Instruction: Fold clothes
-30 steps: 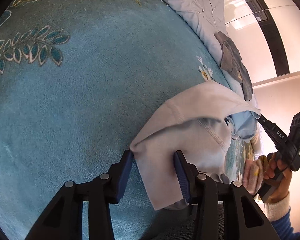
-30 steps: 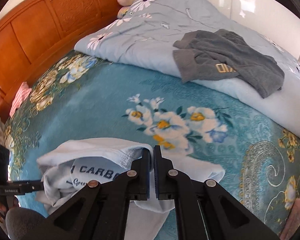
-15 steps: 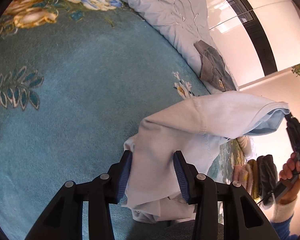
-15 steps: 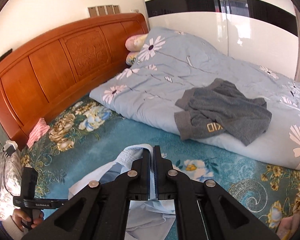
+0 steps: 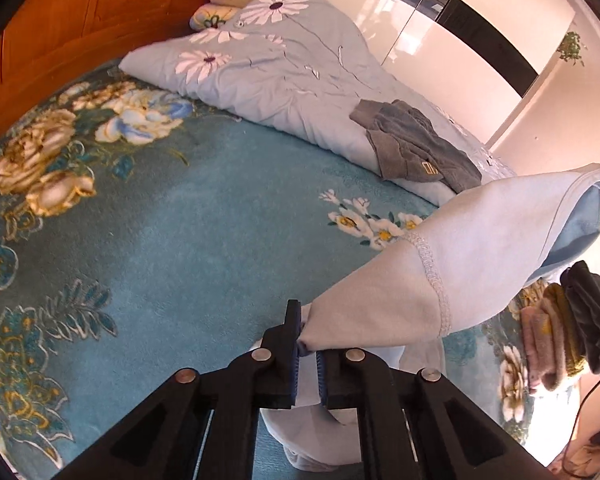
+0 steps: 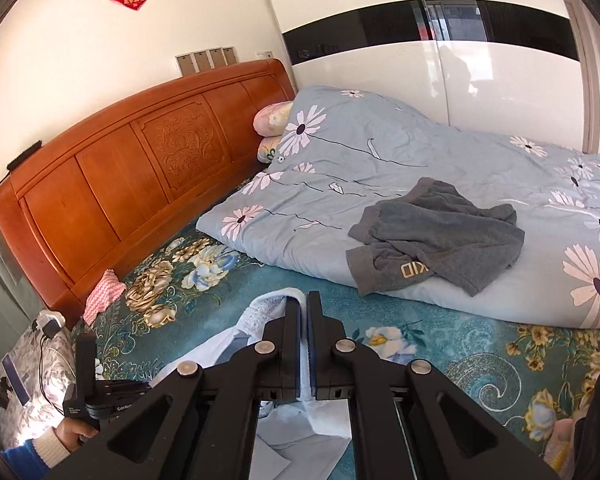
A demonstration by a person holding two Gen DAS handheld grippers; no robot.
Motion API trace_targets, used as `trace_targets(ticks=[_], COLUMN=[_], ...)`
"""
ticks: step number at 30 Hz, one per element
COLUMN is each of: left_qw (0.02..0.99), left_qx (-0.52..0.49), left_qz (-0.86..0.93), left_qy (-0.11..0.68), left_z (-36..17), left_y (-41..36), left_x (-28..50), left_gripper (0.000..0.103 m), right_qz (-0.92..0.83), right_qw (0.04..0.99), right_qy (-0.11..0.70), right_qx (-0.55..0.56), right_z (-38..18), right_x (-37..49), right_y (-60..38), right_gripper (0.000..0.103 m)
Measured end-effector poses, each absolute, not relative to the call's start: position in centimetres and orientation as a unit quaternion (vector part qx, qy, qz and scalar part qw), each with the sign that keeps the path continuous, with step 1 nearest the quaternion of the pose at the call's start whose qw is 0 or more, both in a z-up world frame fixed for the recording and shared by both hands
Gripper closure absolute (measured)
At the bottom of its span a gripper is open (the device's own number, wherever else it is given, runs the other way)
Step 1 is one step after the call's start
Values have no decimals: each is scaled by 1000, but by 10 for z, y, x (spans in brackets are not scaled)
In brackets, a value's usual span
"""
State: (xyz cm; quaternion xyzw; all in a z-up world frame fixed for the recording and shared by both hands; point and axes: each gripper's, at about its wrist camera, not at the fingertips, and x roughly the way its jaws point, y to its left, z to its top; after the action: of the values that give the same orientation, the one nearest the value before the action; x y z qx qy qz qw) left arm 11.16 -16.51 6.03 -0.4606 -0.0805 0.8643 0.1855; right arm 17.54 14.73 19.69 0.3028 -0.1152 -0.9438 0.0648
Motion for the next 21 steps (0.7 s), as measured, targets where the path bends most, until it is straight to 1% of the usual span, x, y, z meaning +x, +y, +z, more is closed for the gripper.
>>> trace_targets(ticks=[3,5,11,14,17,21], left_qw=[163,148,109,94,83,68], left_qx=[-423,-391,-274,-226,-195,-182], left_qz=[891,908,955,969,977,980], left_qy=[-42,-18,16,29,35,45], left_z=[102,142,282,337,361,360], left_y=[-169,-172,-184,-192,-200,-207], left_x=[112,112,128,152,184,222], left_gripper=[98,98,98,98,98,98], right_qz=[-946,-950,-971,-978,-982,-984], right_qw=[62,65,91,105,118,135], right_qy=[-122,-128,-122,-112,-104,-79], right_qx=[295,276,185,140,106,87], right_z=[205,223,314,360,392,397], right_x=[174,175,196,216,241,282], right_y=[153,156,155,153,150,141], right_gripper=[101,101,101,101,101,101])
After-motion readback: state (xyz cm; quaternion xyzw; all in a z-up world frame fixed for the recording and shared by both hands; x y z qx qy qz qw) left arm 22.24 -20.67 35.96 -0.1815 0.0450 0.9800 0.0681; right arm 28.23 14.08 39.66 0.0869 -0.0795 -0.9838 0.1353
